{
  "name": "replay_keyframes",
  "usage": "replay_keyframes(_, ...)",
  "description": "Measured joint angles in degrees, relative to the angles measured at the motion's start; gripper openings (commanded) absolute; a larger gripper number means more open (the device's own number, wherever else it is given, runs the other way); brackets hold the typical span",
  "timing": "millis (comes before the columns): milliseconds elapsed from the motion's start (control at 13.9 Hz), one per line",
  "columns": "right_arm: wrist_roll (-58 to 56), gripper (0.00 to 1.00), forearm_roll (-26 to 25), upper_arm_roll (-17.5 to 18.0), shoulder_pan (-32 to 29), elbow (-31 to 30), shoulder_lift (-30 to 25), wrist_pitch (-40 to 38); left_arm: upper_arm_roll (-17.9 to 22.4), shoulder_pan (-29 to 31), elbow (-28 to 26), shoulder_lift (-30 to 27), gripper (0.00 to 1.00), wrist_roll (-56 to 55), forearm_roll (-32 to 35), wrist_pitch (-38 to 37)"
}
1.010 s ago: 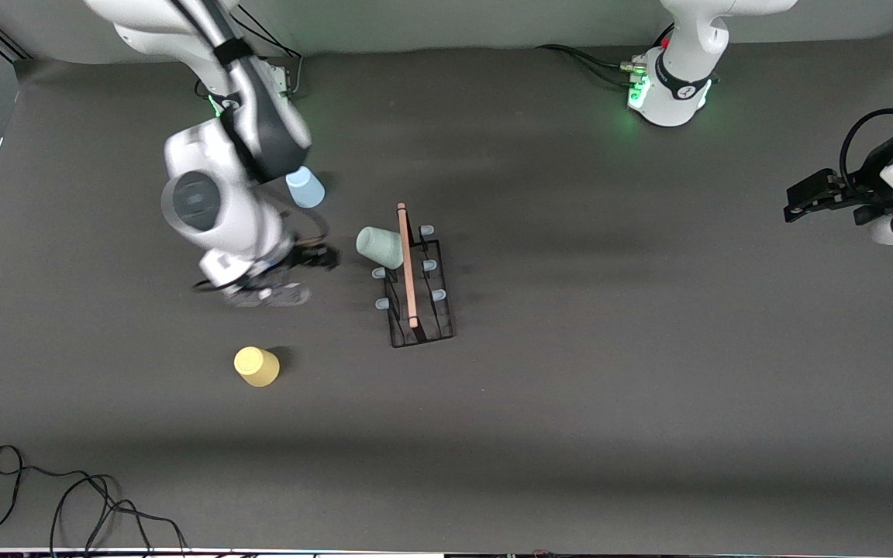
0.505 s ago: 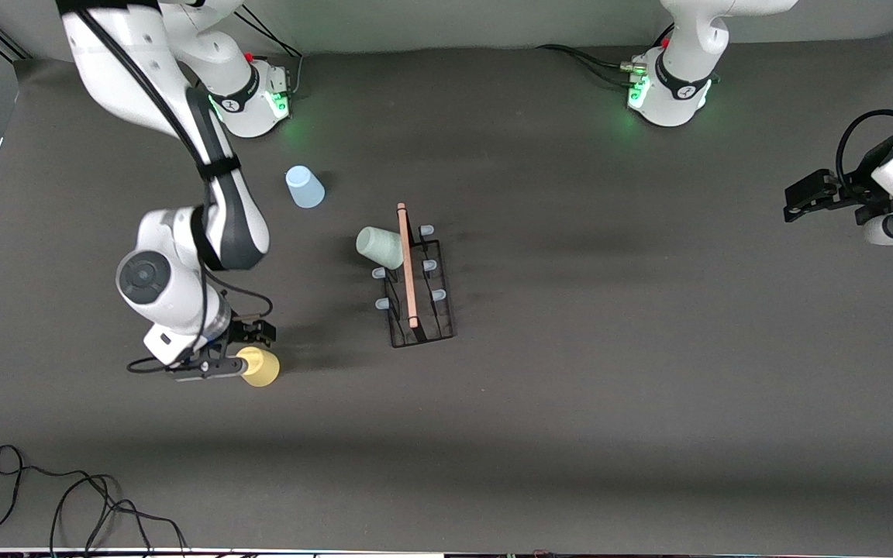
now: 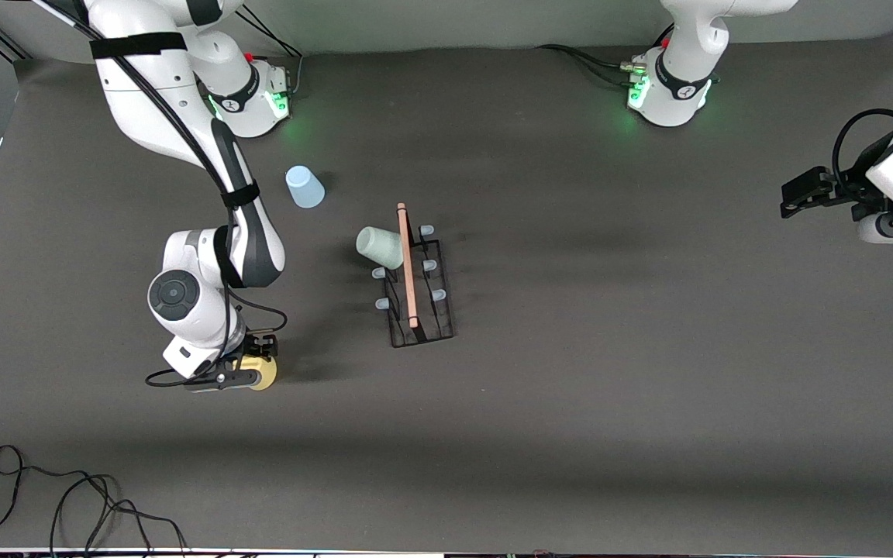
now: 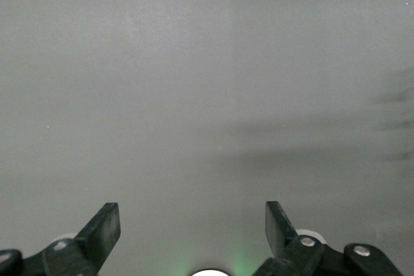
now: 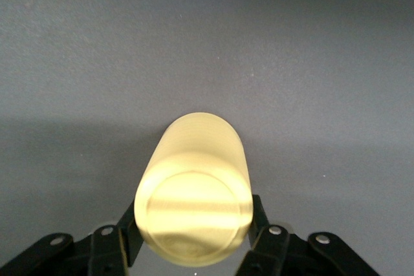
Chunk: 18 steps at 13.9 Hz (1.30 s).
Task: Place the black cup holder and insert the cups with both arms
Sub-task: 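Carry the yellow cup with the right gripper onto a rack peg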
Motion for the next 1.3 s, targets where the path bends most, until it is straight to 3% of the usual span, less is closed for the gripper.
replay_keyframes(144, 0.0, 0.17, 0.0, 0.0, 0.0, 1.6, -1.3, -4.3, 0.0, 0.0, 0.0, 0.0, 1.0, 0.0, 0.0, -0.1)
replay_keyframes(361, 1.9, 0.17, 0.7, 0.2, 1.1, 6.1, -6.8, -17.0, 0.0, 0.0, 0.0, 0.0, 1.0, 0.0, 0.0, -0.1)
replay_keyframes(577, 10.5, 0.17, 3.7, 0.4, 6.4, 10.2, -11.7, -25.0, 0.0, 0.0, 0.1, 0.0, 1.0, 0.0, 0.0, -0.1)
replay_keyframes(938, 28.0, 0.17, 3.9, 0.8, 16.3, 13.2, -11.5, -25.7, 0.0, -0.1, 0.4, 0.0, 1.0, 0.0, 0.0, -0.1)
replay_keyframes(1299, 30.8, 0.17, 4.1, 0.9, 19.8, 13.4, -8.3, -25.3, 0.0, -0.1, 0.4, 0.0, 1.0, 0.0, 0.0, -0.1)
